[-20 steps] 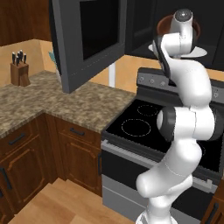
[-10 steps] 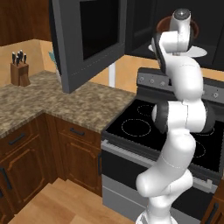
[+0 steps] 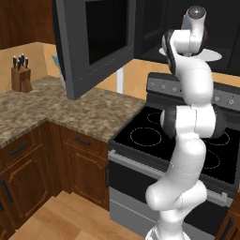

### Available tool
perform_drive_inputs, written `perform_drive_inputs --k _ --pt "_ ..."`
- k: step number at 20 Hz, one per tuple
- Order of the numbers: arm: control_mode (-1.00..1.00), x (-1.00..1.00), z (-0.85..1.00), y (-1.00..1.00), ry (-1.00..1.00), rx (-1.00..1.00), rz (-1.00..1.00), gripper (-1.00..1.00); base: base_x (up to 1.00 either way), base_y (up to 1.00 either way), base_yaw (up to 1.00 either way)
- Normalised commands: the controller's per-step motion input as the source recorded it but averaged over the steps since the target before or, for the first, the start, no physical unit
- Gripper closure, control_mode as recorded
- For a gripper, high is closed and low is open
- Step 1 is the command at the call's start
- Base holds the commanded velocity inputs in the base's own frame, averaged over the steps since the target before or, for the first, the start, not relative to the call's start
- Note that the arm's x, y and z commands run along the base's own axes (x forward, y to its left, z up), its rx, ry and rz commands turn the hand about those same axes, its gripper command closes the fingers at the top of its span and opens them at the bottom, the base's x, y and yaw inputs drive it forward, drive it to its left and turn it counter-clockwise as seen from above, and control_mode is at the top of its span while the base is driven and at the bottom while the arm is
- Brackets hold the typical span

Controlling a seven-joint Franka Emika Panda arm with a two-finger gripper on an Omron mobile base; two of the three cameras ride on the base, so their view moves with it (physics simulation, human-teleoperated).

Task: Pick the bell pepper from the sink and place it in the bowl. Then pick the bowl and place it in the microwave. Then close the microwave door and press the start button.

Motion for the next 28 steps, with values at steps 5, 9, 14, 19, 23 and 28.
perform_drive_inputs --k 5,9,14,19,23,28 --pt "-1.0 -0.17 -0.08 0.02 -0.44 0.0 0.13 -1.0 0.0 0.0 0.0" --pt "-1.0 -0.9 -0.02 0.33 -0.32 0.0 0.07 -1.0 0.0 0.0 0.0" --pt "-1.0 -1.0 0.02 0.76 -0.27 0.0 0.01 -1.0 0.0 0.0 0.0" --pt "-1.0 -1.0 0.0 0.85 -0.14 -0.01 0.0 -1.0 0.0 0.0 0.0" --pt "-1.0 -0.97 0.0 0.83 -0.06 0.0 0.0 -1.0 0.0 0.0 0.0" --pt "-1.0 -0.8 0.0 0.82 0.0 0.0 0.0 -1.0 0.0 0.0 0.0"
